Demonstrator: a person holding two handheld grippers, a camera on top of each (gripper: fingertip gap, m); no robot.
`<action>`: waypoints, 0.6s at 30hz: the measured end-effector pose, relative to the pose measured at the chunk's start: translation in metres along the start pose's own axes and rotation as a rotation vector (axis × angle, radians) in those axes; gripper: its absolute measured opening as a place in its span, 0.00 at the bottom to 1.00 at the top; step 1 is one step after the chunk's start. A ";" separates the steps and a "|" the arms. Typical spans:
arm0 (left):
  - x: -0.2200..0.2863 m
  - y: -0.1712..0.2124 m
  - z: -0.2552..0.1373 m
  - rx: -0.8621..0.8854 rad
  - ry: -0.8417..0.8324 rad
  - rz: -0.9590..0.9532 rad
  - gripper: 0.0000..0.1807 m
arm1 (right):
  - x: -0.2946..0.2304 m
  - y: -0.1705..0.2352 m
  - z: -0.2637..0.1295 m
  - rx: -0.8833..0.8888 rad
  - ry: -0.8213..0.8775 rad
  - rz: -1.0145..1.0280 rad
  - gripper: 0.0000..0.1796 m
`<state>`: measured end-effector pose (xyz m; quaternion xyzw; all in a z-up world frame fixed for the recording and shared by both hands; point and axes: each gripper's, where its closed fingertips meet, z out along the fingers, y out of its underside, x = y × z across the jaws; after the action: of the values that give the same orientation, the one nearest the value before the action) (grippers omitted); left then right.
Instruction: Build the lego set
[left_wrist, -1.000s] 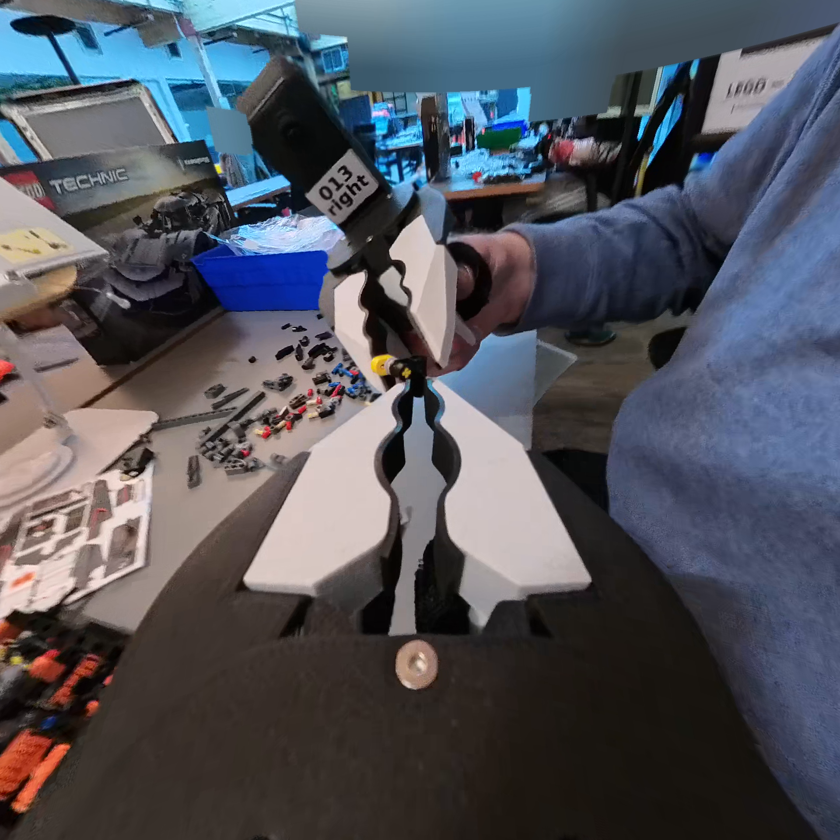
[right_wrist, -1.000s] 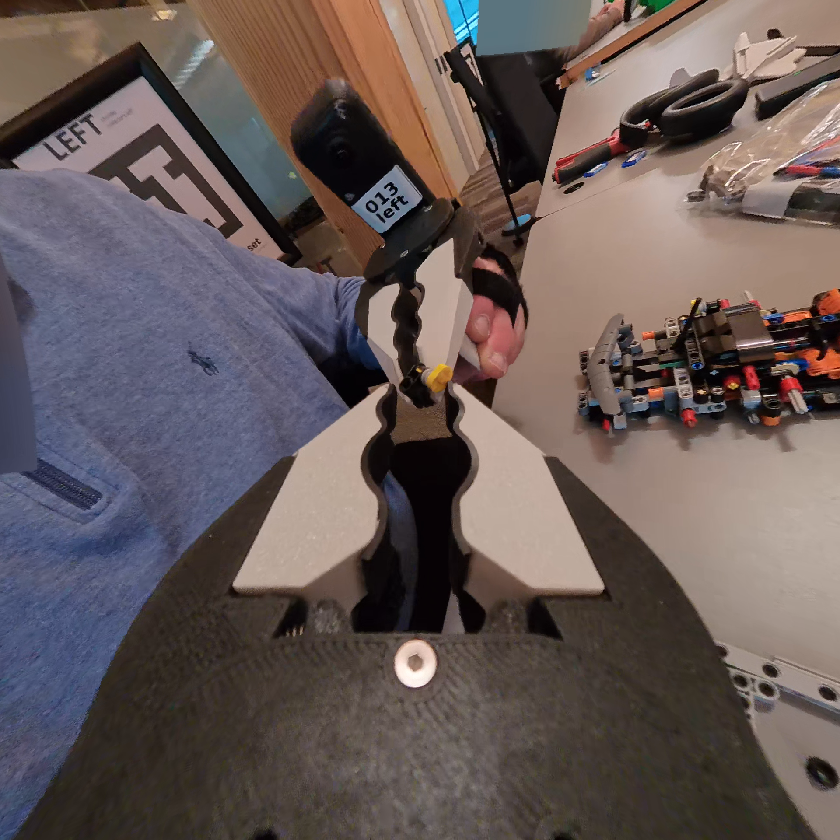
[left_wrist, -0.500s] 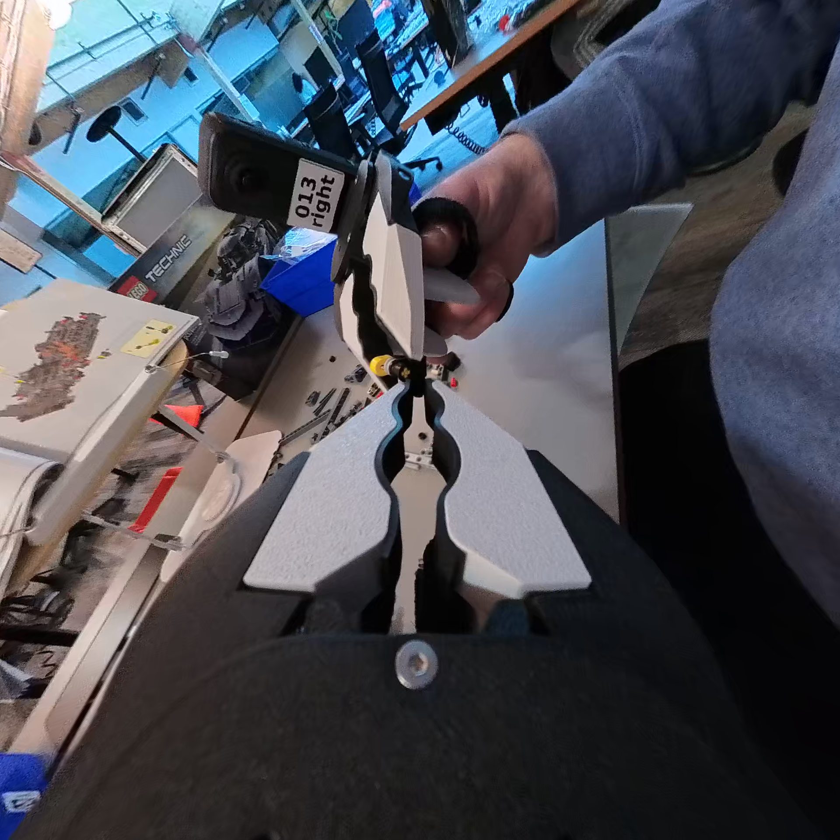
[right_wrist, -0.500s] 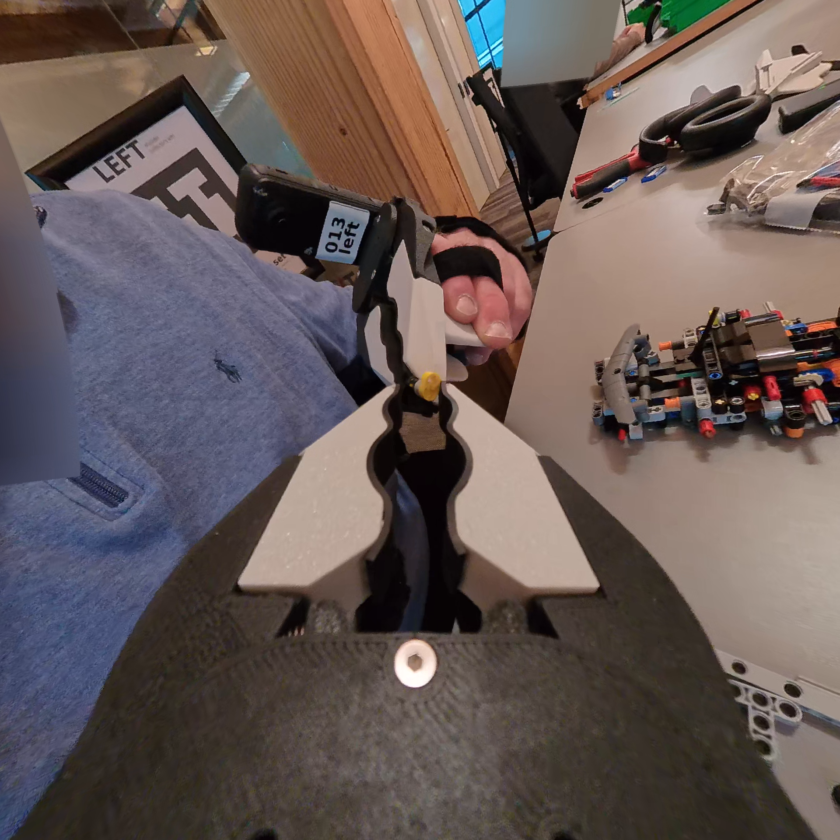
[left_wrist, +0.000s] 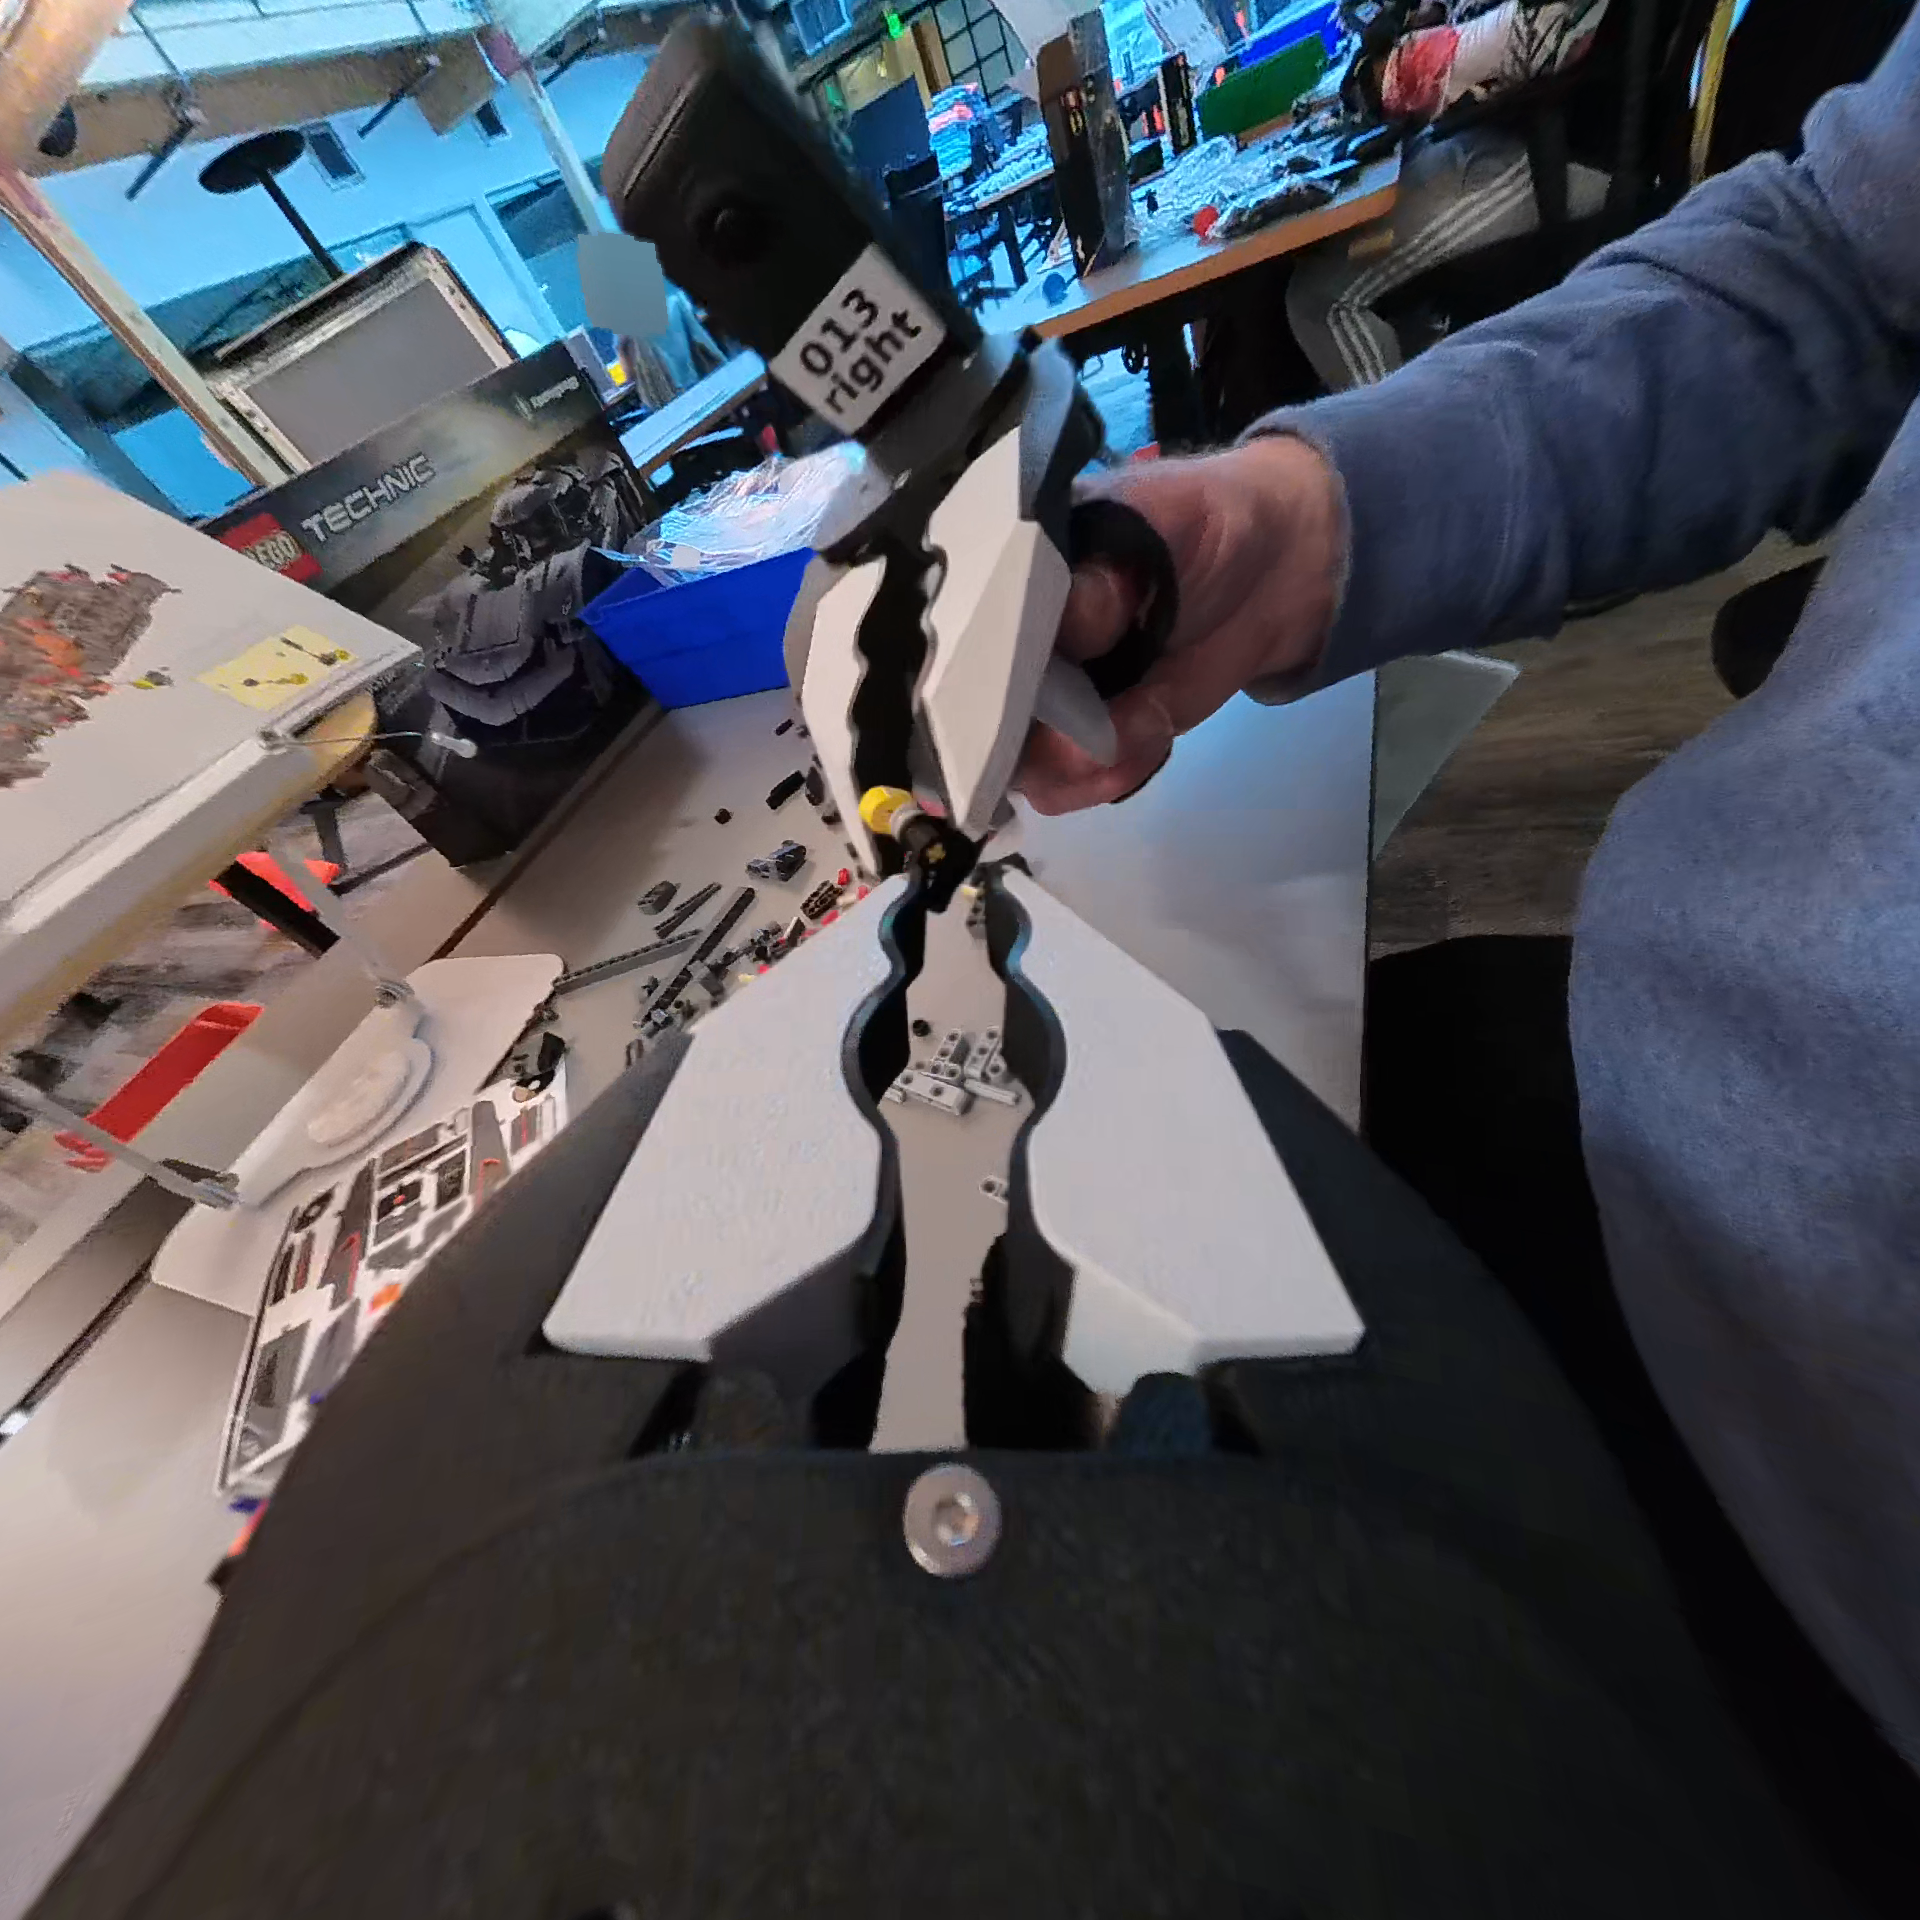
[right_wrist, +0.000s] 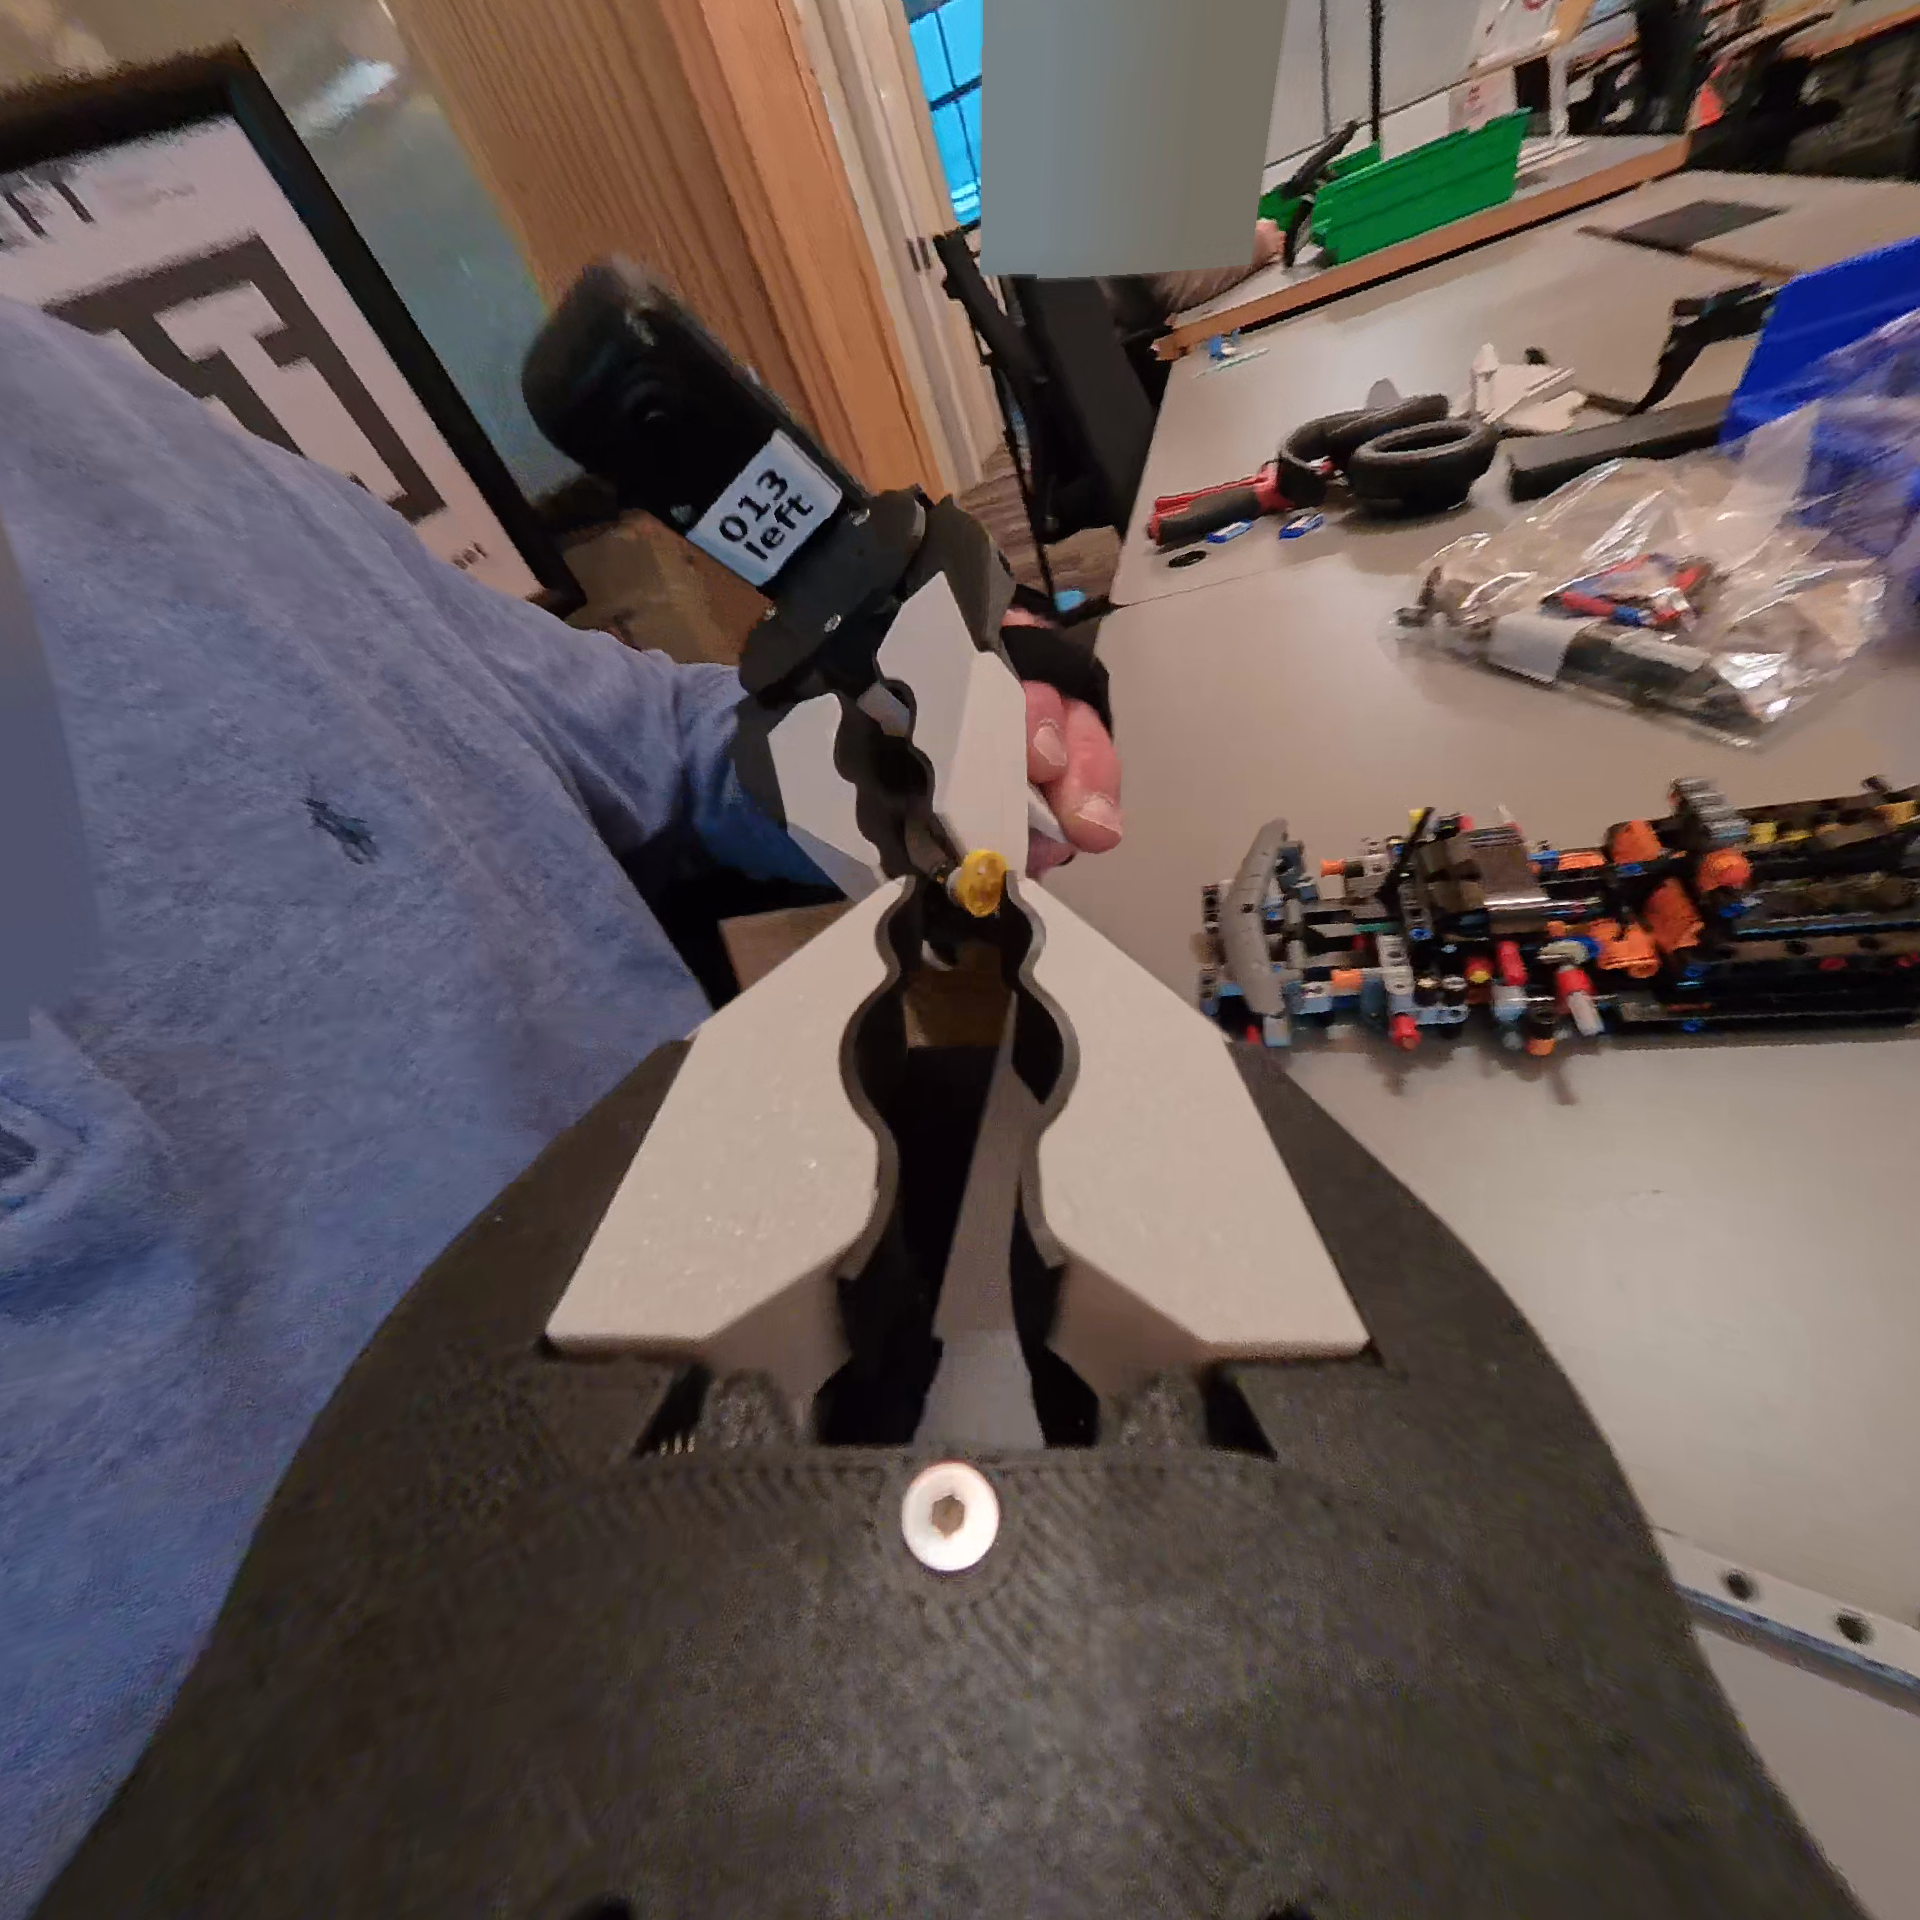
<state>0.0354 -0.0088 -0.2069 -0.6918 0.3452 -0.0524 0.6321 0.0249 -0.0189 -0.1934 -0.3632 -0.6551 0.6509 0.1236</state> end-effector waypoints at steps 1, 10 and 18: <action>-0.001 0.000 0.000 0.005 0.004 -0.019 0.05 | 0.001 0.000 0.000 -0.010 0.026 -0.037 0.06; 0.001 -0.001 0.003 0.026 0.074 -0.182 0.08 | 0.006 0.005 -0.002 -0.111 0.202 -0.303 0.04; -0.007 0.006 0.006 0.018 0.082 -0.333 0.07 | 0.016 0.007 -0.003 -0.148 0.296 -0.337 0.02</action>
<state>0.0307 -0.0001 -0.2107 -0.7311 0.2507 -0.1874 0.6063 0.0176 -0.0073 -0.2049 -0.3484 -0.7270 0.5110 0.2983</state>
